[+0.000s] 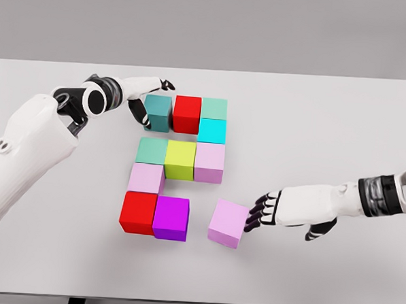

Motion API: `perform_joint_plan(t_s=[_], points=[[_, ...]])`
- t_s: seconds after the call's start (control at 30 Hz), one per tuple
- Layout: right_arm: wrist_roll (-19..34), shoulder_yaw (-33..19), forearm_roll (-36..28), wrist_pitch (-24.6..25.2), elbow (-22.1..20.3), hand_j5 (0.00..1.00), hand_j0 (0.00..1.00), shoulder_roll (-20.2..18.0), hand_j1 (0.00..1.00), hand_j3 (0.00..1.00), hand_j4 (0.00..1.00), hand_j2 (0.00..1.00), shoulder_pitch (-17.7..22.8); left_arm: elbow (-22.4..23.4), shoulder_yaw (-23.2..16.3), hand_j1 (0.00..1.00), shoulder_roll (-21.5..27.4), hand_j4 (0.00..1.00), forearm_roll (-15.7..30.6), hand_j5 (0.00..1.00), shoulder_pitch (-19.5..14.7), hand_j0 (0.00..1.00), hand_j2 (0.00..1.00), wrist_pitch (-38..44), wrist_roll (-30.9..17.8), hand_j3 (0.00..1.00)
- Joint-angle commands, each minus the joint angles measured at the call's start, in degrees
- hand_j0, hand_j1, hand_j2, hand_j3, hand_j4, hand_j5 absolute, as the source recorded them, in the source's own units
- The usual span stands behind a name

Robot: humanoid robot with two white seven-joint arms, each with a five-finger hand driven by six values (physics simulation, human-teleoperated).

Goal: Assemble the squares on the desktop into the number 2

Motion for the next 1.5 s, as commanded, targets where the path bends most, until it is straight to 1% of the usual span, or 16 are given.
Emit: perform_joint_plan(t_s=[0.0,0.13,0.23,0.4,0.53,0.6,0.67,0.8,0.87,0.93,1.0,1.07,1.17,1.27,1.33,1.47], points=[[-0.02,0.3,-0.44,0.13,-0.02,1.0,1.0,-0.04,1.0,1.0,1.0,1.0,0.0,-0.14,0.08,1.0,0.07,1.0,-0.05,1.0,-0.09,1.0,1.0,-0.34,0.02,1.0],[-0.02,0.21,0.18,0.13,-0.02,1.0,1.0,-0.39,1.0,1.0,1.0,1.0,-0.09,-1.01,0.34,1.0,0.86,1.0,0.83,1.0,-0.09,1.0,1.0,-0.69,0.02,1.0],[-0.02,-0.4,0.18,0.13,0.15,1.0,1.0,-0.13,1.0,1.0,1.0,1.0,-0.26,-4.97,0.43,1.0,3.85,1.0,2.59,1.0,0.18,1.0,1.0,-0.69,0.02,1.0],[-0.02,0.56,0.44,0.13,-0.02,1.0,1.0,-2.24,1.0,1.0,1.0,1.0,-0.18,-5.32,0.52,1.0,6.49,1.0,3.38,1.0,0.26,1.0,1.0,-0.78,0.02,1.0],[-0.02,1.7,3.16,0.13,0.15,1.0,1.0,-2.5,1.0,1.0,1.0,1.0,-0.18,-9.98,-0.01,1.0,13.43,1.0,6.98,1.0,0.44,1.0,1.0,-0.87,0.02,1.0],[-0.02,1.79,3.25,0.13,0.24,1.0,1.0,-1.98,1.0,1.0,1.0,1.0,-0.18,-10.68,-0.19,1.0,15.45,1.0,7.07,1.0,0.62,1.0,1.0,-1.3,0.02,1.0],[-0.02,1.79,3.34,0.13,0.33,1.0,1.0,-1.89,1.0,1.0,1.0,1.0,-0.35,-10.86,-1.41,1.0,18.44,1.0,6.9,1.0,1.14,1.0,1.0,-5.69,0.02,1.0],[-0.02,1.79,3.87,0.13,0.33,1.0,1.0,-1.1,1.0,1.0,1.0,1.0,-2.11,-11.12,-1.59,1.0,21.96,1.0,6.98,1.0,1.58,1.0,1.0,-16.24,0.02,1.0],[-0.02,1.79,3.87,0.13,0.33,1.0,1.0,-0.83,1.0,1.0,1.0,1.0,-2.81,-11.12,-1.42,1.0,22.75,1.0,7.25,1.0,1.58,1.0,1.0,-21.6,0.02,1.0],[-0.02,1.79,3.95,0.13,0.33,1.0,1.0,0.04,1.0,1.0,1.0,1.0,-3.08,-10.95,-1.42,1.0,23.28,1.0,8.83,1.0,1.58,1.0,1.0,-27.23,0.02,1.0],[-0.02,1.79,4.75,0.13,0.33,1.0,1.0,0.4,1.0,1.0,1.0,1.0,-3.25,-10.68,-1.5,1.0,23.19,1.0,8.83,1.0,1.85,1.0,1.0,-29.78,0.02,1.0],[-0.02,1.79,4.75,0.13,0.42,1.0,1.0,0.48,1.0,1.0,1.0,1.0,-3.87,-10.16,-1.42,1.0,23.19,1.0,8.48,1.0,2.99,1.0,1.0,-29.78,0.02,1.0],[-0.02,1.79,4.83,0.13,1.3,1.0,1.0,1.36,1.0,1.0,1.0,1.0,-4.57,-7.61,-1.42,1.0,23.19,1.0,8.48,1.0,3.52,1.0,1.0,-29.78,0.02,1.0],[-0.02,1.79,5.36,0.13,1.73,1.0,1.0,2.42,1.0,1.0,1.0,1.0,-5.27,-7.43,-1.5,1.0,23.19,1.0,8.3,1.0,3.52,1.0,1.0,-29.78,0.02,1.0],[-0.02,1.79,5.36,0.13,2.35,1.0,1.0,3.03,1.0,1.0,1.0,1.0,-5.89,-6.03,-1.5,1.0,23.19,1.0,8.13,1.0,3.52,1.0,1.0,-29.87,0.02,1.0],[-0.02,1.79,5.36,0.13,2.44,1.0,1.0,3.65,1.0,1.0,1.0,1.0,-6.42,-4.89,-1.5,1.0,22.66,1.0,6.02,1.0,4.22,1.0,1.0,-29.78,0.02,1.0]])
